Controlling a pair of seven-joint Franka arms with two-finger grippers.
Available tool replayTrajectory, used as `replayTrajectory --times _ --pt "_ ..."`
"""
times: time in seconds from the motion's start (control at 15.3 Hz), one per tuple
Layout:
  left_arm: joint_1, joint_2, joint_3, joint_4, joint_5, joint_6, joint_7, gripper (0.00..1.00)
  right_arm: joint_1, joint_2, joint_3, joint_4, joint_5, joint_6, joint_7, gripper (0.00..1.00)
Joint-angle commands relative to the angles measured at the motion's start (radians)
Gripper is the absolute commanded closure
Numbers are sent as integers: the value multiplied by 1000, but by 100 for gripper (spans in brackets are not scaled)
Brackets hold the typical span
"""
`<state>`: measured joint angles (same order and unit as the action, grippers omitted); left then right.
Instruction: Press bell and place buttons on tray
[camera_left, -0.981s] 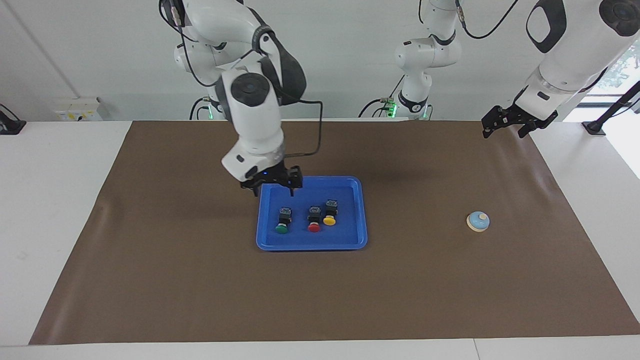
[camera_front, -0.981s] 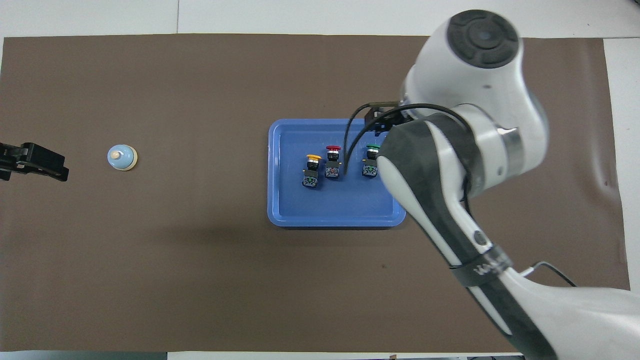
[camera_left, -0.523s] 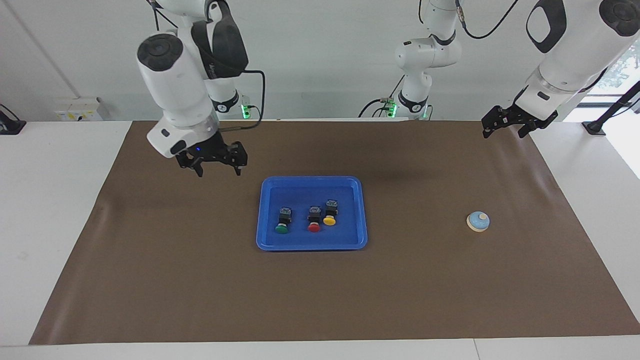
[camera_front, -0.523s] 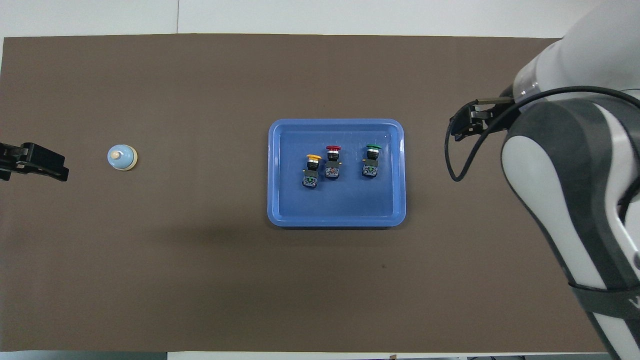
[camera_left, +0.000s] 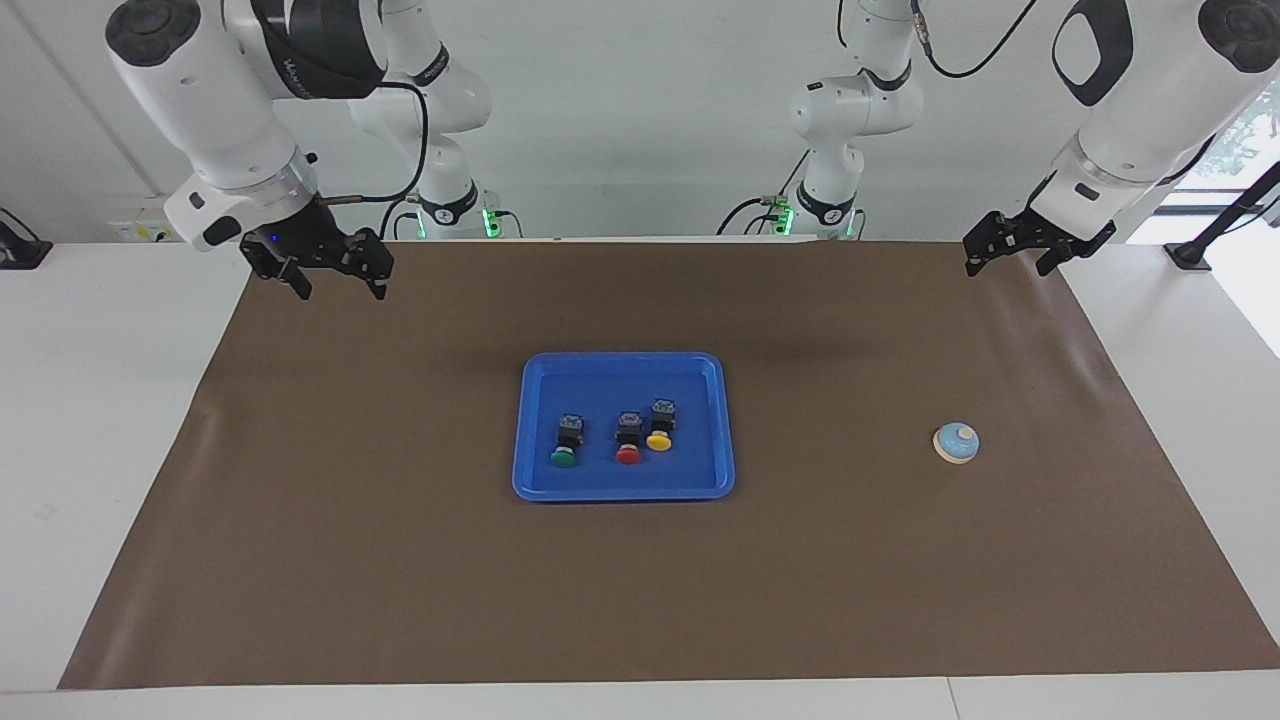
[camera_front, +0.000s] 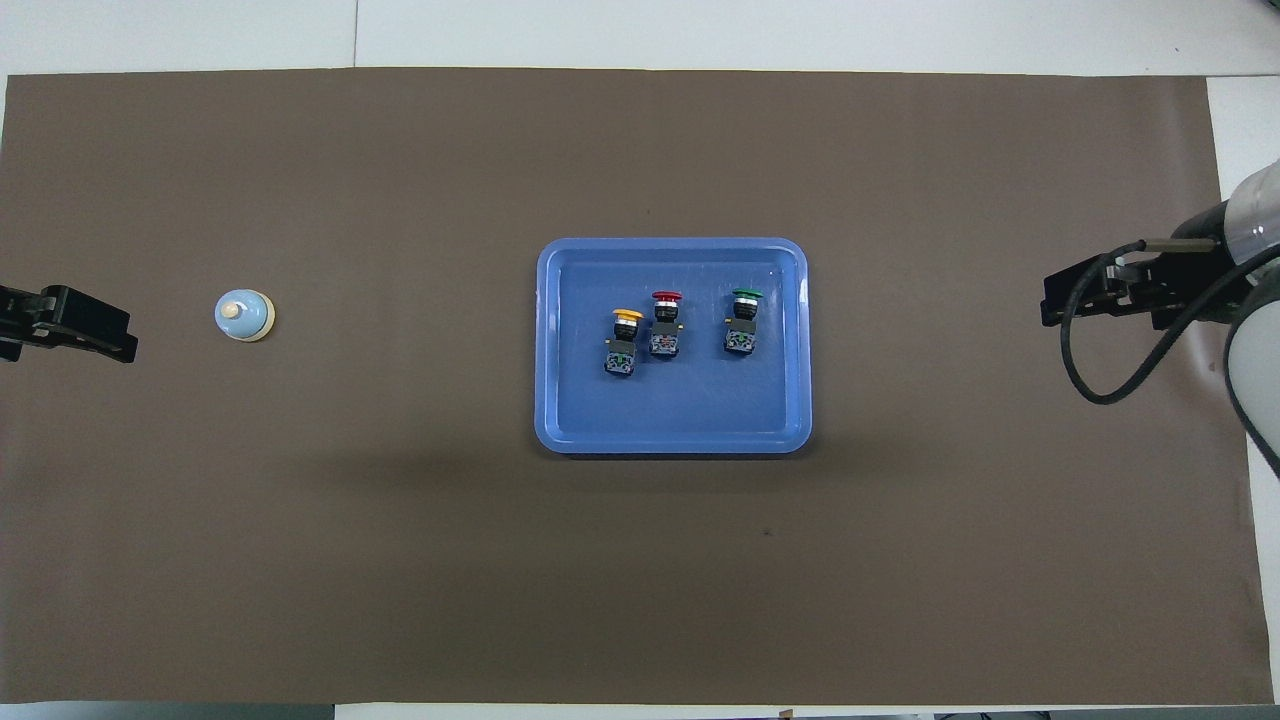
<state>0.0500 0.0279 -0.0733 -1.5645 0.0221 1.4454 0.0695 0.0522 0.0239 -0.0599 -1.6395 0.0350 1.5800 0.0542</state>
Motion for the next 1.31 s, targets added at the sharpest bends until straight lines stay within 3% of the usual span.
replayTrajectory --times 0.0,0.26,1.24 --pt "8 -2 -2 1 -4 53 3 0 -28 -32 15 -51 -7 47 -31 0" --pt "8 -3 -2 3 -4 128 3 0 -38 -33 15 -57 -6 43 -43 0" --pt "10 -6 3 1 -8 132 6 0 -29 -33 17 -48 -7 41 -37 0"
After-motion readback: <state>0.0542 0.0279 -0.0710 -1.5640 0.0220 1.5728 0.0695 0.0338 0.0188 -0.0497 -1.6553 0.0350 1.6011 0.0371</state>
